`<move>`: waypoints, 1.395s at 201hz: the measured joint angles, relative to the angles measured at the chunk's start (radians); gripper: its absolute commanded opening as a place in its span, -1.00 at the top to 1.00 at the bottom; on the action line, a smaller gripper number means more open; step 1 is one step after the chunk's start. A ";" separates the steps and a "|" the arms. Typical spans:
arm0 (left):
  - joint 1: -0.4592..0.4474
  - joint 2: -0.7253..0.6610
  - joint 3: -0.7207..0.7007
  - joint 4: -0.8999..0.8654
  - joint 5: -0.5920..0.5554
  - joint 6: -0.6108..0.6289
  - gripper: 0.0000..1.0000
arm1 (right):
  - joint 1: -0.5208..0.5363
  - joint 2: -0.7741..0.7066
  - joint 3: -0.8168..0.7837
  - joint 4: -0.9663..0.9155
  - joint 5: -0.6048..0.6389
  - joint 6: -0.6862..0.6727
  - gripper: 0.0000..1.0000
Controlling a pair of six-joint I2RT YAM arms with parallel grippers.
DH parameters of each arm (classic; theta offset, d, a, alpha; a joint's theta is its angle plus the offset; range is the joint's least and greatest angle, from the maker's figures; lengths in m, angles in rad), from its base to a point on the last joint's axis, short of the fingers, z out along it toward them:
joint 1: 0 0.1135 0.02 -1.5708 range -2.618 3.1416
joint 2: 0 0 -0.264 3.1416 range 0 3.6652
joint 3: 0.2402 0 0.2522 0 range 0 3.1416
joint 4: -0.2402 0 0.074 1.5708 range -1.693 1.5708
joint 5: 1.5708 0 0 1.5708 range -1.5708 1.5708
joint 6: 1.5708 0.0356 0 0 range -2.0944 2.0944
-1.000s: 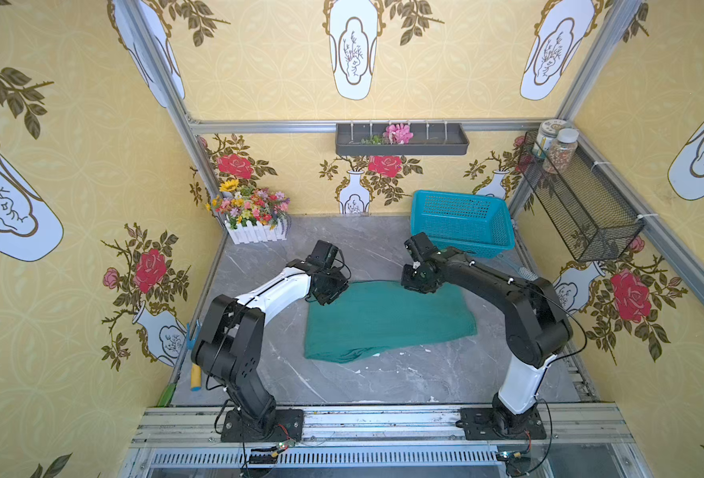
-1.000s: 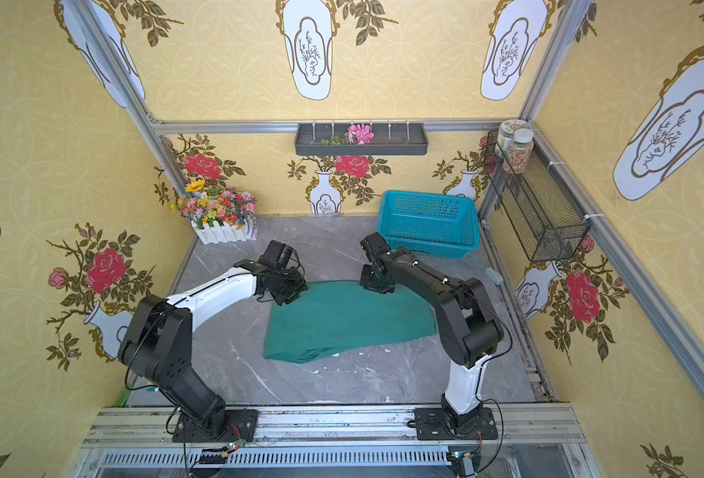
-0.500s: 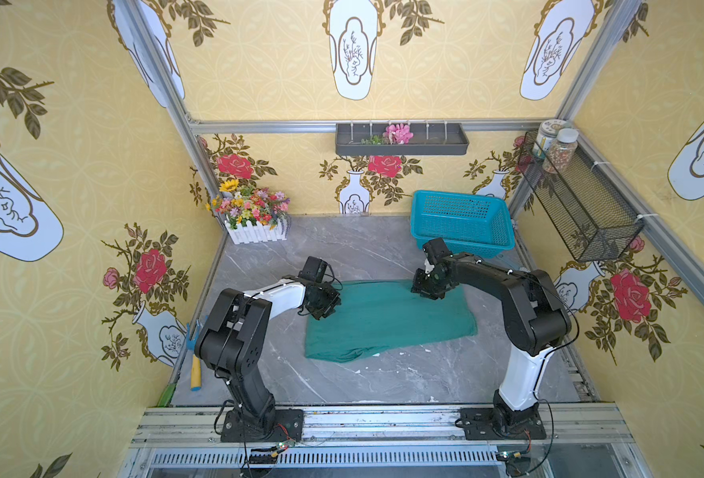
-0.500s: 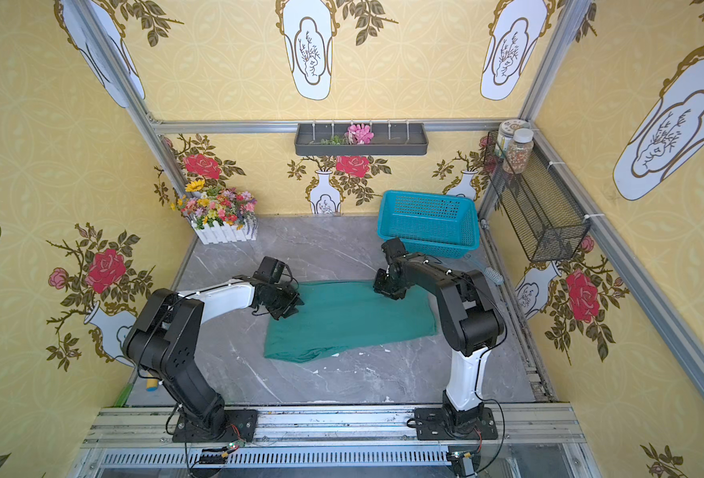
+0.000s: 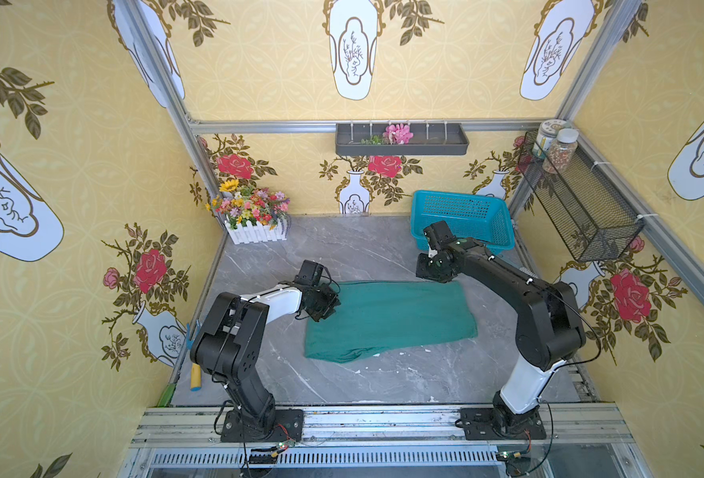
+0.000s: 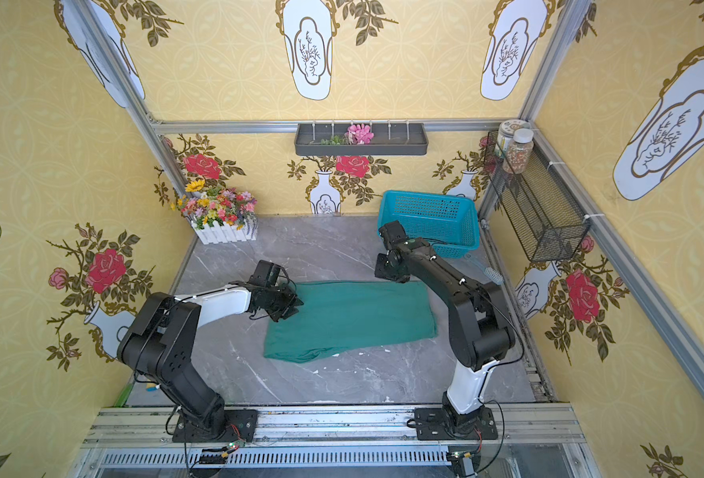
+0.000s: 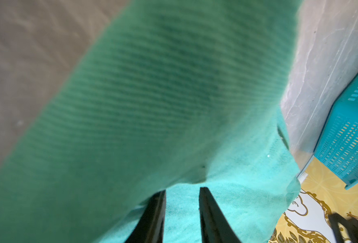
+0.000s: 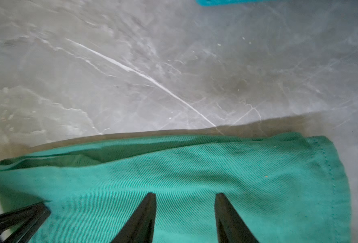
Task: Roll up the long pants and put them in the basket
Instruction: Adjust the long pant at the center of the board.
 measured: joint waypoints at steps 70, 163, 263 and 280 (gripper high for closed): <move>-0.001 -0.007 0.002 -0.011 -0.008 0.003 0.33 | -0.078 0.087 -0.069 0.015 -0.044 0.042 0.10; -0.002 -0.028 -0.040 0.028 -0.016 -0.012 0.33 | 0.019 -0.114 -0.080 -0.025 0.032 0.056 -0.11; -0.004 -0.040 -0.063 0.051 -0.023 -0.013 0.35 | -0.051 -0.306 -0.495 -0.038 -0.055 0.229 -0.16; -0.004 -0.044 -0.068 0.057 -0.023 -0.014 0.34 | -0.084 -0.331 -0.507 -0.070 -0.007 0.230 -0.20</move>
